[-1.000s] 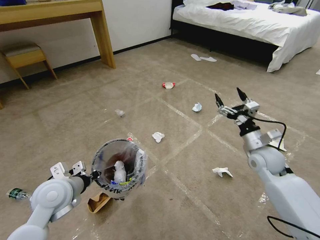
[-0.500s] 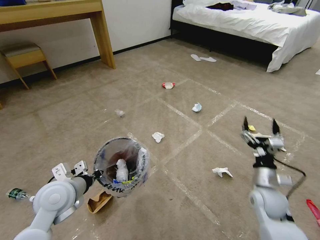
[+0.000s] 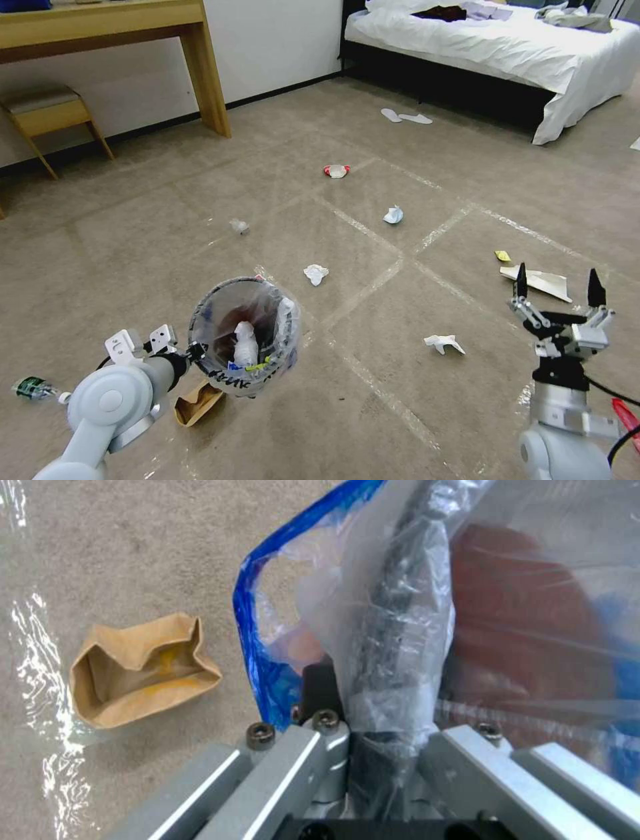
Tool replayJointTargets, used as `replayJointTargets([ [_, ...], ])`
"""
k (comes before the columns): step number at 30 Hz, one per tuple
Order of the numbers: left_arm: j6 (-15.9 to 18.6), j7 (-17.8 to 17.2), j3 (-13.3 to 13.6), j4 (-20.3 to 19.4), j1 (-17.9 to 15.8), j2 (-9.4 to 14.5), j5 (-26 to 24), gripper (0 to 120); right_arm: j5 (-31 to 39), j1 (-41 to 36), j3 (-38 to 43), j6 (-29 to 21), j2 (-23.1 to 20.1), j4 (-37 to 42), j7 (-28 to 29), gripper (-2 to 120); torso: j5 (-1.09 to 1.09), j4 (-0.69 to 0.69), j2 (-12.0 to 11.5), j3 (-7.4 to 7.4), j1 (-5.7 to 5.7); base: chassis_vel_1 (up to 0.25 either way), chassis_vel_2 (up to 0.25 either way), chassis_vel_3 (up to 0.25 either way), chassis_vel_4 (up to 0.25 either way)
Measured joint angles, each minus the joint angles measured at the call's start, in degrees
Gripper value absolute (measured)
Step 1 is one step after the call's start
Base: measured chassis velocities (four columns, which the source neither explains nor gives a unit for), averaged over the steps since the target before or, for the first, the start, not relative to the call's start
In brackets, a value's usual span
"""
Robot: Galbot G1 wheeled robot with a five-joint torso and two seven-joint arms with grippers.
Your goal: Pick up the trash bin and place the garbage on the floor into it.
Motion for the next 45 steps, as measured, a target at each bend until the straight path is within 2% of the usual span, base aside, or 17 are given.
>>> replayJointTargets([
  [17, -0.2, 0.3, 0.0, 0.2, -0.2, 1.0, -0.4, 1, -3.6, 1.2, -1.8, 1.1, 2.8, -2.0, 0.2, 100, 0.00, 0.00, 0.0, 0.00, 0.01, 0.000, 0.000, 0.000, 0.000],
  [37, -0.4, 0.4, 0.2, 1.1, -1.1, 1.1, -0.5, 1, -4.3, 3.1, -1.8, 1.3, 3.0, -4.4, 0.0, 100, 0.00, 0.00, 0.0, 0.01, 0.01, -0.033, 0.035, 0.037, -0.037],
  [45, -0.2, 0.0, -0.9, 1.1, -1.2, 1.7, -0.9, 1, -4.6, 3.4, -1.9, 1.4, 2.9, -4.6, 0.0, 100, 0.00, 0.01, 0.0, 0.00, 0.01, -0.087, 0.092, 0.097, -0.092],
])
